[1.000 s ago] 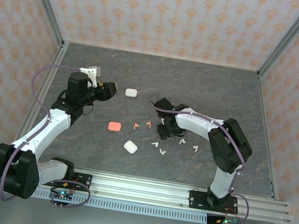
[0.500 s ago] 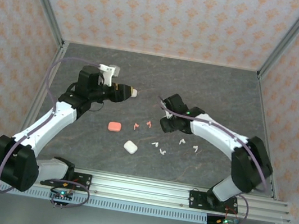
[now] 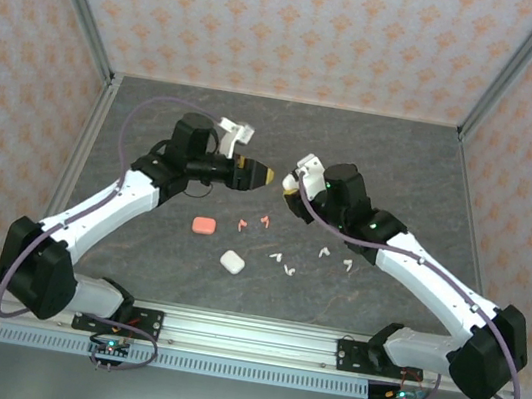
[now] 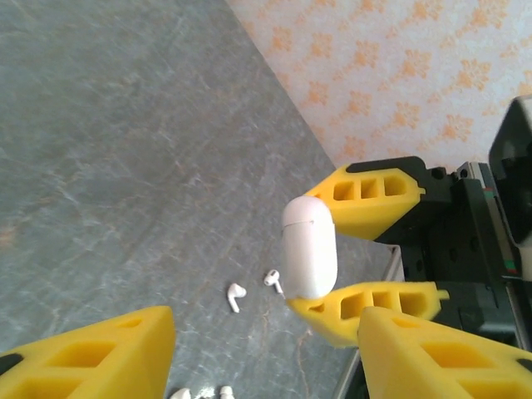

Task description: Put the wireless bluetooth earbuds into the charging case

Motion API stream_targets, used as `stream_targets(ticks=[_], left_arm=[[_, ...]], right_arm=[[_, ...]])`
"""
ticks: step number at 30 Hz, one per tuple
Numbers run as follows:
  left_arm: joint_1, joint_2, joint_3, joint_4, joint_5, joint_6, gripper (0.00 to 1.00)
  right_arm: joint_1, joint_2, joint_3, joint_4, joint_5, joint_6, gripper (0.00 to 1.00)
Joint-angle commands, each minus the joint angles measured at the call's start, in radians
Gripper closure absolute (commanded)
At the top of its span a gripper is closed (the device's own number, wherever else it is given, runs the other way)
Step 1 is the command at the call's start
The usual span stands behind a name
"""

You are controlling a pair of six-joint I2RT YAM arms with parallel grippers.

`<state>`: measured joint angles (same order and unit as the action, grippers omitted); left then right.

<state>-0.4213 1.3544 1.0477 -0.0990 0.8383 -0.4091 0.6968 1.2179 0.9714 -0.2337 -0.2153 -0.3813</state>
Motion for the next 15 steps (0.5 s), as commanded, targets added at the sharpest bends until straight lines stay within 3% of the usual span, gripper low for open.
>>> stream_targets(ticks=[1, 10, 15], left_arm=[[-0.034, 0.036, 0.038, 0.097, 0.021, -0.053, 0.39], [-0.073, 0.092, 0.074, 0.084, 0.024, -0.046, 0.42], [-0.087, 0.115, 0.088, 0.058, 0.050, -0.034, 0.51]], right_arm=[[-0.005, -0.025, -0.021, 0.070, -0.064, -0.053, 0.60], [-0.005, -0.022, -0.020, 0.063, -0.065, -0.062, 0.60], [-0.005, -0.021, -0.015, 0.057, -0.060, -0.071, 0.60]])
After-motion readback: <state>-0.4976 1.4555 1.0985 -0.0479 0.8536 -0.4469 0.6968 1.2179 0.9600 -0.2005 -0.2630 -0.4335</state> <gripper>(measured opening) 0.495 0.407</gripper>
